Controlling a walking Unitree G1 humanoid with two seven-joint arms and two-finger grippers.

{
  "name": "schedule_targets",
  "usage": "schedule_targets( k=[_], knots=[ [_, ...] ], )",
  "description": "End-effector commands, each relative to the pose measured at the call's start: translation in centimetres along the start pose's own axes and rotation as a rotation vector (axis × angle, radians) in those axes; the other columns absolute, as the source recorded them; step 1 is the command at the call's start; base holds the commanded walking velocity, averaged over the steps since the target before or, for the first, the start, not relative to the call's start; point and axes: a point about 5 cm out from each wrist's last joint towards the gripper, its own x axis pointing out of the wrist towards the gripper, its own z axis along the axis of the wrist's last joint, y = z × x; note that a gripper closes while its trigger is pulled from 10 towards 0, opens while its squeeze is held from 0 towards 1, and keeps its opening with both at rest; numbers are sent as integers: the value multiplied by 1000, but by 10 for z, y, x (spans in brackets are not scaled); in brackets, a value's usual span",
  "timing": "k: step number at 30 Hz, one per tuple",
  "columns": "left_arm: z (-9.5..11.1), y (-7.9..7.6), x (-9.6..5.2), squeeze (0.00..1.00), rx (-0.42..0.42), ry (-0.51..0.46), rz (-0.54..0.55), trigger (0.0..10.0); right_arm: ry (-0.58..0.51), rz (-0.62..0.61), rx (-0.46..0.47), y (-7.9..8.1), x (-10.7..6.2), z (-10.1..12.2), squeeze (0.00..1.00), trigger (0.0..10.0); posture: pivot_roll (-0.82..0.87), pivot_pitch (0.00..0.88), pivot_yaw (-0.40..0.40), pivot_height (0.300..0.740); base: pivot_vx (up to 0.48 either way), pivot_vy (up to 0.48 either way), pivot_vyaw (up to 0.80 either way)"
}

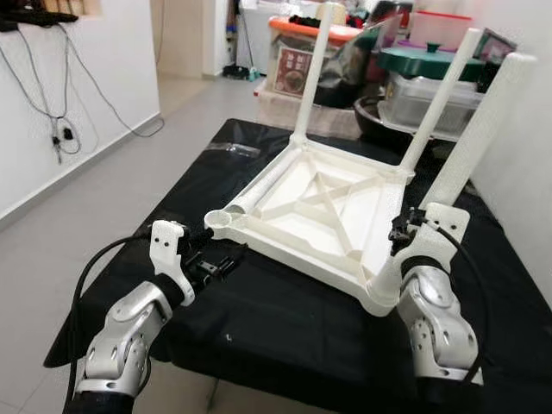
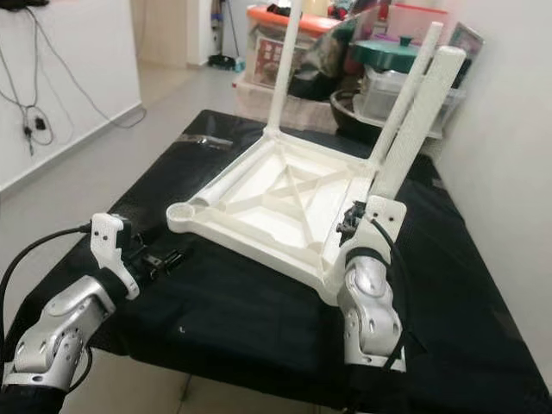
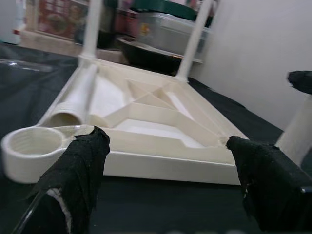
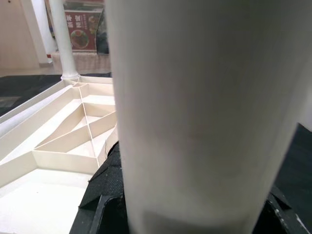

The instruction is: Building children table

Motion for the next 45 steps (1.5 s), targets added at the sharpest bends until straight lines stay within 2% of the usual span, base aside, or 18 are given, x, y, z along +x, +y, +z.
schedule_targets(
  k=[1,8,9,13,14,21,22,23,24,26,27,29,30,31,35,42,43,45],
  knots=[
    [-3,-3,2,0,-17,14,-17,10000,157,-15,-17,-11,4,-32,0,10000,59,0,-121,740,0,0,0],
    [-3,-3,2,0,-16,14,-13,10000,114,31,73,7,9,-20,0,10000,61,0,-124,740,0,0,0],
    [-3,-2,2,0,-15,14,-10,10000,10,153,140,17,11,2,1000,10000,60,0,-123,740,0,0,0],
    [-3,-2,2,0,-16,14,-9,10000,-31,198,145,17,13,13,1000,10000,59,0,-122,740,0,0,0],
    [-3,-2,2,0,-17,14,-11,10000,-35,214,151,18,12,14,0,10000,58,0,-122,740,0,0,0],
    [-3,-2,1,0,-15,15,-13,10000,-69,287,157,24,9,20,0,10000,55,0,-118,740,0,0,0],
    [-3,-2,2,0,-17,14,-13,10000,-80,367,176,29,7,23,0,10000,58,0,-120,740,0,0,0],
    [-3,-2,2,0,-17,14,-13,10000,-80,367,176,29,7,23,0,10000,58,0,-120,740,0,0,0],
    [-4,-2,2,0,-17,14,-15,10000,-138,687,148,43,-5,34,0,10000,55,0,-118,740,0,0,0],
    [-4,-2,2,0,-17,14,-15,10000,-138,687,148,43,-5,34,0,10000,55,0,-118,740,0,0,0],
    [-4,-2,2,0,-19,14,-15,10000,-156,813,118,47,-11,36,0,10000,55,0,-118,740,0,0,0],
    [-4,-4,4,0,-20,15,-25,10000,-96,1104,-11,52,-22,22,0,10000,64,0,-124,740,0,0,0],
    [-4,-4,4,0,-20,15,-25,10000,-96,1104,-11,52,-22,22,0,10000,64,0,-124,740,0,0,0],
    [-4,-4,5,0,-20,13,-22,10000,-37,1249,-90,55,-28,10,0,10000,71,0,-131,740,0,0,0],
    [-4,-4,4,0,-28,7,-16,10000,-10,1354,-160,67,-30,0,0,10000,74,0,-133,740,0,0,0],
    [-5,-3,3,0,-22,9,-8,10000,-23,1381,-189,83,-24,-1,0,10000,94,0,-146,740,0,0,0],
    [-6,-3,3,0,-20,9,-7,10000,-42,1368,-183,85,-22,2,0,3490,92,0,-144,740,0,0,0],
    [-6,-3,3,0,-17,9,-6,10000,-55,1370,-182,85,-21,3,0,3490,92,0,-144,740,0,0,0]
  ],
)
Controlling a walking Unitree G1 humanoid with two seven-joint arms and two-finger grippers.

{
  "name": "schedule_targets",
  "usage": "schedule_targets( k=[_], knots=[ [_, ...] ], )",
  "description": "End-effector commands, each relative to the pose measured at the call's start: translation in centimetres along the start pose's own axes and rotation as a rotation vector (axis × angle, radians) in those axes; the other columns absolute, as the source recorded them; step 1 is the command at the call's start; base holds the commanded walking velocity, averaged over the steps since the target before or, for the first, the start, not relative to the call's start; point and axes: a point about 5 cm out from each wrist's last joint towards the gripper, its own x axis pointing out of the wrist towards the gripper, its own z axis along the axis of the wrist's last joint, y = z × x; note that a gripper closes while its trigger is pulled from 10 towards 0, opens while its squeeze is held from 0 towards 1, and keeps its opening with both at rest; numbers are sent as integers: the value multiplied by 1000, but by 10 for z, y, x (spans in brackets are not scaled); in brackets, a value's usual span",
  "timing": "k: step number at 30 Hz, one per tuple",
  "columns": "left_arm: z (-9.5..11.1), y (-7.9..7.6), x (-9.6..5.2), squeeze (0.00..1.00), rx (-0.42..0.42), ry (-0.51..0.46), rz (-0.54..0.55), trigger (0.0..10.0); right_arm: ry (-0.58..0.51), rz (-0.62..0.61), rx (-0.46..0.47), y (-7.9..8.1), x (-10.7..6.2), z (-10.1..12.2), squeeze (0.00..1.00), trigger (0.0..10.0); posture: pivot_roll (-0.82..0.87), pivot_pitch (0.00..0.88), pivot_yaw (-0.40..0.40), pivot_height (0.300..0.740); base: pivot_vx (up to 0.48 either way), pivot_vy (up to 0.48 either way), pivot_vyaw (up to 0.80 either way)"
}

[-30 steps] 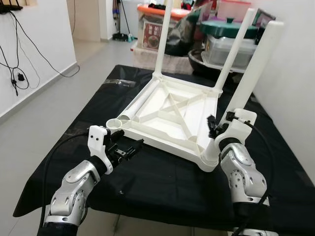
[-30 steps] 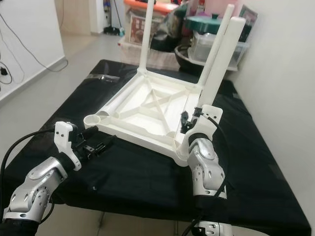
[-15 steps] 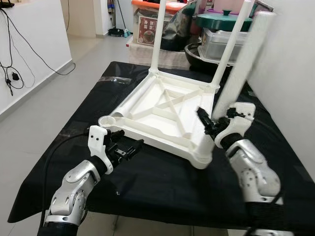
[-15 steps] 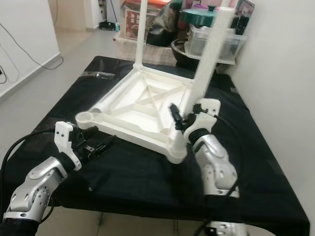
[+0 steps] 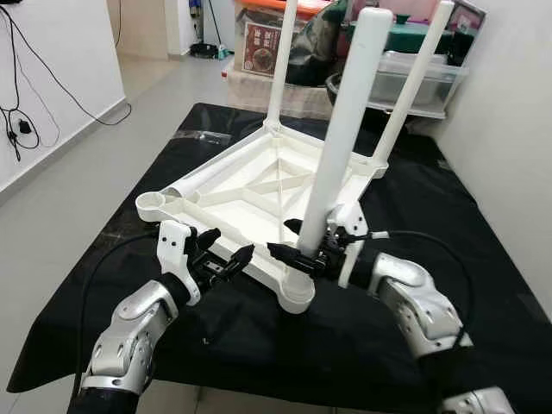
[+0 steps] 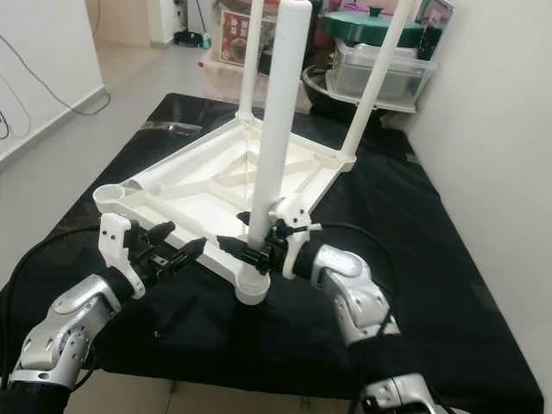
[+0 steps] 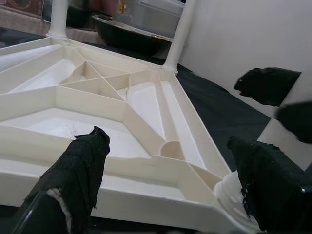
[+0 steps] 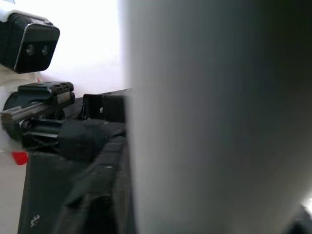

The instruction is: Building children table

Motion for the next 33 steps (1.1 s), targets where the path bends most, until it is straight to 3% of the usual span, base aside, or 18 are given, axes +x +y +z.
schedule_targets(
  k=[1,3,4,5,7,8,13,15,18,19,21,22,23,24,25,29,32,33],
  knots=[
    [-4,-1,0,0,-11,5,3,10000,-8,18,-24,1,4,2,0,3490,92,0,-144,740,0,0,0],
    [-4,-1,0,0,-11,5,3,10000,-8,18,-24,1,4,2,0,3490,92,0,-144,740,0,0,0],
    [-4,-1,0,0,-17,3,-2,10000,21,-386,12,-31,-4,-2,0,0,76,0,-135,740,0,0,0],
    [-4,-1,0,0,-17,3,-2,10000,21,-386,12,-31,-4,-2,0,0,76,0,-135,740,0,0,0],
    [-3,-1,1,0,-26,2,-8,10000,93,-907,157,-59,-33,-21,0,0,72,0,-134,740,0,0,0],
    [-3,-2,1,0,-27,2,-11,10000,120,-1111,216,-63,-51,-31,0,0,69,0,-133,740,0,0,0],
    [-3,-2,1,0,-25,3,-14,10000,139,-1233,238,-63,-63,-37,0,0,69,0,-131,740,0,0,0],
    [-3,-2,0,0,-24,3,-11,10000,151,-1401,229,-45,-83,-43,0,0,58,0,-126,740,0,0,0],
    [-3,-2,0,0,-17,6,-13,10000,166,-1389,253,-34,-83,-44,0,1176,51,0,-120,740,0,0,0],
    [-3,-2,0,0,-17,5,-13,10000,131,-1306,262,-25,-77,-40,0,10000,40,0,-114,740,0,0,0],
    [-3,-2,0,0,-17,5,-13,10000,131,-1306,262,-25,-77,-40,0,10000,40,0,-114,740,0,0,0],
    [-3,-1,0,0,-22,5,-15,10000,27,-1157,283,-16,-61,-29,1000,10000,40,0,-114,740,0,0,0],
    [-3,-1,0,0,-22,5,-15,10000,27,-1157,283,-16,-61,-29,1000,10000,40,0,-114,740,0,0,0],
    [-3,-2,0,0,-20,6,-19,10000,-78,-1000,288,-8,-47,-13,1000,10000,39,0,-114,740,0,0,0],
    [-3,-1,0,0,-23,4,-18,10000,-146,-853,262,-6,-39,2,0,10000,36,0,-112,740,0,0,0],
    [-2,-1,1,0,-26,1,-17,10000,-206,-690,198,-8,-34,21,0,10000,39,0,-117,740,0,0,0],
    [-2,-1,2,0,-20,-2,-12,10000,-227,-379,74,-2,-30,41,0,10000,44,0,-123,740,0,0,0],
    [-2,-1,2,0,-20,-2,-12,10000,-227,-379,74,-2,-30,41,0,10000,44,0,-123,740,0,0,0]
  ],
)
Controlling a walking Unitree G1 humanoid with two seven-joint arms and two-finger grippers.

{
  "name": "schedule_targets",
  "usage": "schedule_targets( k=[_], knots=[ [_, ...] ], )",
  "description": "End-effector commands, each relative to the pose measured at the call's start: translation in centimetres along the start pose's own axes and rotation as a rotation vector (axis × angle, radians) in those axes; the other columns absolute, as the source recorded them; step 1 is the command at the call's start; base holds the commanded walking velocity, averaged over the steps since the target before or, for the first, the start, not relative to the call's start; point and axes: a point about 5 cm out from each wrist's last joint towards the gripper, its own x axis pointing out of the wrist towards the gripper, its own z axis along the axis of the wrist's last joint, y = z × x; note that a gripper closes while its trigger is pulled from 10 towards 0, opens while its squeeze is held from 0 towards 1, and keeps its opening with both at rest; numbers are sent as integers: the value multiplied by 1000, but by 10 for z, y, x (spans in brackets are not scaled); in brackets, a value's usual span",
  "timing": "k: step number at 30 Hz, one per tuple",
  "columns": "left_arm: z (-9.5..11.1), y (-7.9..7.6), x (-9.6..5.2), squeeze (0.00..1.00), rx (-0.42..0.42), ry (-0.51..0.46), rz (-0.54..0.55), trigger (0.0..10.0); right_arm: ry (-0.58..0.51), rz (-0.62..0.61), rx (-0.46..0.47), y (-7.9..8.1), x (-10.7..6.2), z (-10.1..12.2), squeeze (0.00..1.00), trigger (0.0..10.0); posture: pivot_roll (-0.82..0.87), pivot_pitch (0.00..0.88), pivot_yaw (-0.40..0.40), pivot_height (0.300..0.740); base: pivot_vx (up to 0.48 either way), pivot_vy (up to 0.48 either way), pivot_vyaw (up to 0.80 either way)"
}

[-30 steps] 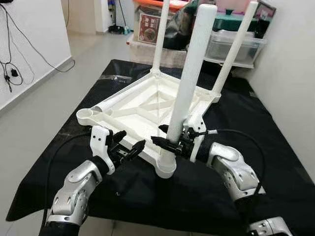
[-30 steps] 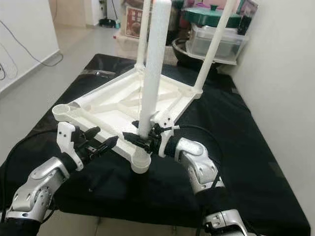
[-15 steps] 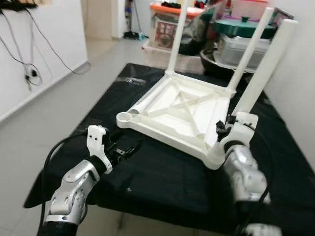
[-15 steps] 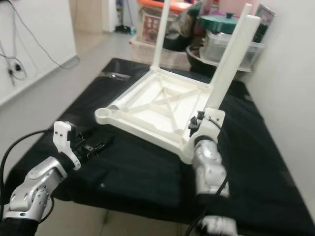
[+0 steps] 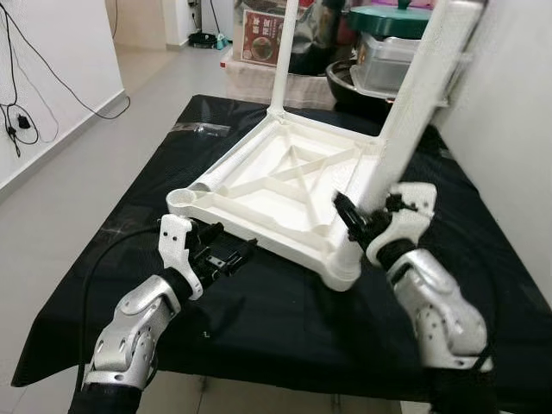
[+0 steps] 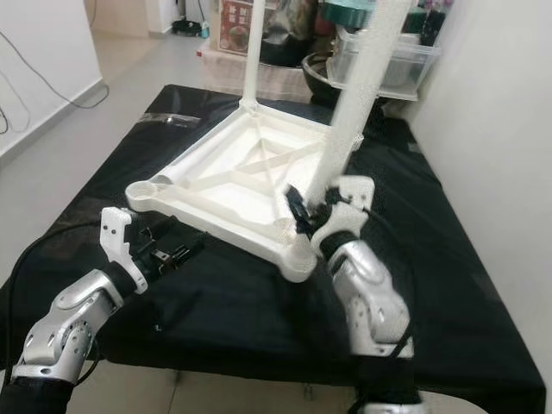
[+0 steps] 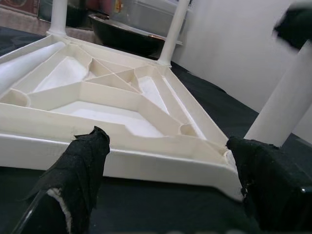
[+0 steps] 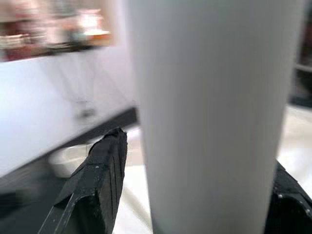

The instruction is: Building children table

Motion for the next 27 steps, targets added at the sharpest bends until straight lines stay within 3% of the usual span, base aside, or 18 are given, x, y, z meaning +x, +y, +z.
schedule_targets(
  k=[1,6,7,8,9,11,13,14,15,16,18,20,21,22,26,27],
  knots=[
    [-3,0,2,0,-12,5,2,10000,1,173,-13,14,4,2,0,10000,53,0,-133,740,0,0,0],
    [-3,0,2,0,-13,2,6,10000,57,289,-43,18,5,-4,0,10000,56,0,-138,740,0,0,0],
    [-3,-1,3,0,-15,-3,9,10000,118,363,-52,23,14,-21,0,10000,70,0,-151,740,0,0,0],
    [-3,-1,3,0,-15,-3,9,10000,118,363,-52,23,14,-21,0,10000,70,0,-151,740,0,0,0],
    [-3,-2,3,0,-15,-5,12,10000,133,361,-51,25,20,-28,0,0,72,0,-152,740,0,0,0],
    [-4,-2,2,0,-12,-5,14,10000,133,349,-50,25,22,-29,0,0,72,0,-152,740,0,0,0],
    [-3,-1,0,0,-19,-7,18,10000,184,260,-82,19,26,-38,0,0,70,0,-150,740,0,0,0],
    [-3,-1,0,0,-17,-5,15,10000,235,52,-62,3,29,-47,0,0,66,0,-147,740,0,0,0],
    [-2,-2,-1,0,-12,-4,10,10000,300,-235,-33,-19,26,-59,0,0,59,0,-143,740,0,0,0],
    [-2,-2,-1,0,-12,-4,10,10000,300,-235,-33,-19,26,-59,0,0,59,0,-143,740,0,0,0],
    [-2,-2,-1,0,-19,-7,10,10000,338,-554,16,-44,9,-69,0,0,60,0,-142,740,0,0,0],
    [-1,-2,-1,0,-24,-8,7,10000,348,-892,66,-68,-20,-77,0,0,55,0,-137,740,0,0,0],
    [-1,-2,-1,0,-24,-8,7,10000,348,-892,66,-68,-20,-77,0,0,55,0,-137,740,0,0,0],
    [-2,-3,0,0,-20,-6,5,10000,336,-1024,65,-75,-35,-79,0,0,55,0,-137,740,0,0,0],
    [-2,-2,0,0,-20,-3,2,10000,316,-1098,51,-68,-51,-80,0,0,42,0,-120,740,0,0,0],
    [-1,-2,-1,0,-21,-1,-3,10000,303,-1017,87,-55,-46,-80,0,9294,36,0,-115,740,0,0,0]
  ],
)
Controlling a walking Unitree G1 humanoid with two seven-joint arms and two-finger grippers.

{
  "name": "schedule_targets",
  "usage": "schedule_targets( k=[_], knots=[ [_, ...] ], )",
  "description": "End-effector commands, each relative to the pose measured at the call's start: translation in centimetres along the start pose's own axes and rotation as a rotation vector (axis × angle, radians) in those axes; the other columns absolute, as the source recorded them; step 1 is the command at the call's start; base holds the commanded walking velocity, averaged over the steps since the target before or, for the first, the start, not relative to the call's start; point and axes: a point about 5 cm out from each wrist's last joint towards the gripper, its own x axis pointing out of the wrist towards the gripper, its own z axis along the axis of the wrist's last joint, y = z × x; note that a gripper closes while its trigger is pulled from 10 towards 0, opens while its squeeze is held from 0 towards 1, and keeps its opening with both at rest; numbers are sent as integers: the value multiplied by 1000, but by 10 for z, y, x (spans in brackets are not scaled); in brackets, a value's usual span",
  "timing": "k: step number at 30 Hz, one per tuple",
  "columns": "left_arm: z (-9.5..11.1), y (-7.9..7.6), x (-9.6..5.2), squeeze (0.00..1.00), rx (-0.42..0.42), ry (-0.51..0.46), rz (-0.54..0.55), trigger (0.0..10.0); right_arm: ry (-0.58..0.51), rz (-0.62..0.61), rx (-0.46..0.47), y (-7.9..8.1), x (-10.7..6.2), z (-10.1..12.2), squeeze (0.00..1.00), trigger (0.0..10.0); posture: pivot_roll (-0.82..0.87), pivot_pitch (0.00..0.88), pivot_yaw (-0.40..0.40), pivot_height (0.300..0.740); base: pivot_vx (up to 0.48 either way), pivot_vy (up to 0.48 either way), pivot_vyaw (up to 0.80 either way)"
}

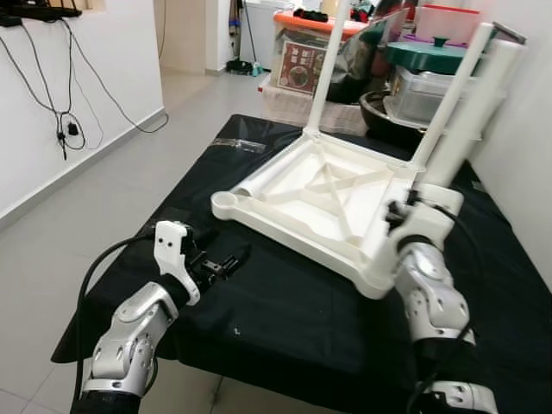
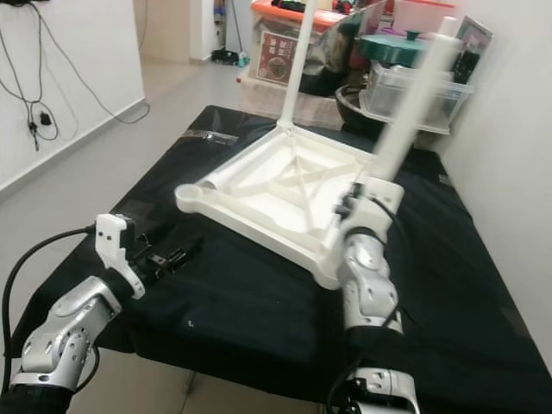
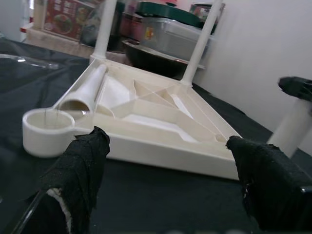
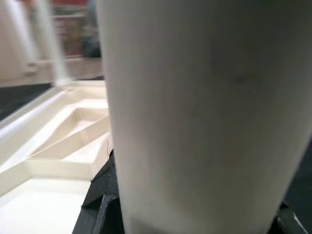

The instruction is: Building children table

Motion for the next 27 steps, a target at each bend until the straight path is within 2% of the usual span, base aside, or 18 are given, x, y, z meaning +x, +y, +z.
schedule_targets(
  k=[1,2,3,4,7,8,9,10,12,14,15,16,17,19,21,25,27],
  knots=[
    [-1,-3,1,0,-4,17,-26,10000,130,177,24,14,-21,-29,0,10000,36,0,-111,740,0,0,0],
    [-1,-3,1,0,-4,17,-26,10000,130,177,24,14,-21,-29,0,10000,36,0,-111,740,0,0,0],
    [-1,-2,1,0,-5,19,-27,10000,34,453,84,40,-37,-15,16,10000,38,0,-110,740,0,0,0],
    [-1,-2,1,0,-7,19,-27,10000,7,537,114,46,-40,-9,973,10000,37,0,-110,740,0,0,0],
    [-1,-2,1,0,-9,19,-27,10000,-1,573,133,48,-41,-6,1000,10000,37,0,-110,740,0,0,0],
    [-1,-2,2,0,-3,21,-27,10000,-17,645,133,51,-38,1,659,10000,39,0,-114,740,0,0,0],
    [-2,-1,2,0,0,20,-25,10000,-27,700,132,53,-34,8,0,10000,40,0,-115,740,0,0,0],
    [-2,-1,2,0,0,20,-25,10000,-27,700,132,53,-34,8,0,10000,40,0,-115,740,0,0,0],
    [-2,0,2,0,-2,18,-19,10000,-66,836,107,56,-26,25,0,10000,48,0,-123,740,0,0,0],
    [-2,0,2,0,-4,18,-18,10000,-80,880,96,58,-25,31,0,10000,49,0,-123,740,0,0,0],
    [-2,0,2,0,3,18,-15,10000,-93,953,70,61,-26,35,0,10000,56,0,-126,740,0,0,0],
    [-2,0,2,0,3,17,-10,10000,-97,1050,42,64,-29,38,0,10000,56,0,-126,740,0,0,0],
    [-2,0,2,0,3,17,-10,10000,-97,1050,42,64,-29,38,0,10000,56,0,-126,740,0,0,0],
    [-2,1,2,0,-1,17,-8,10000,-72,1236,-21,71,-44,33,0,10000,66,0,-134,740,0,0,0],
    [-3,0,2,0,8,19,-8,10000,-23,1343,-37,77,-54,22,0,10000,68,0,-135,740,0,0,0],
    [-3,1,2,0,-1,17,-5,10000,-3,1363,-68,81,-58,9,0,10000,76,0,-140,740,0,0,0],
    [-3,1,2,0,-4,16,-6,10000,-10,1328,-88,83,-55,5,0,10000,77,0,-140,740,0,0,0]
  ],
)
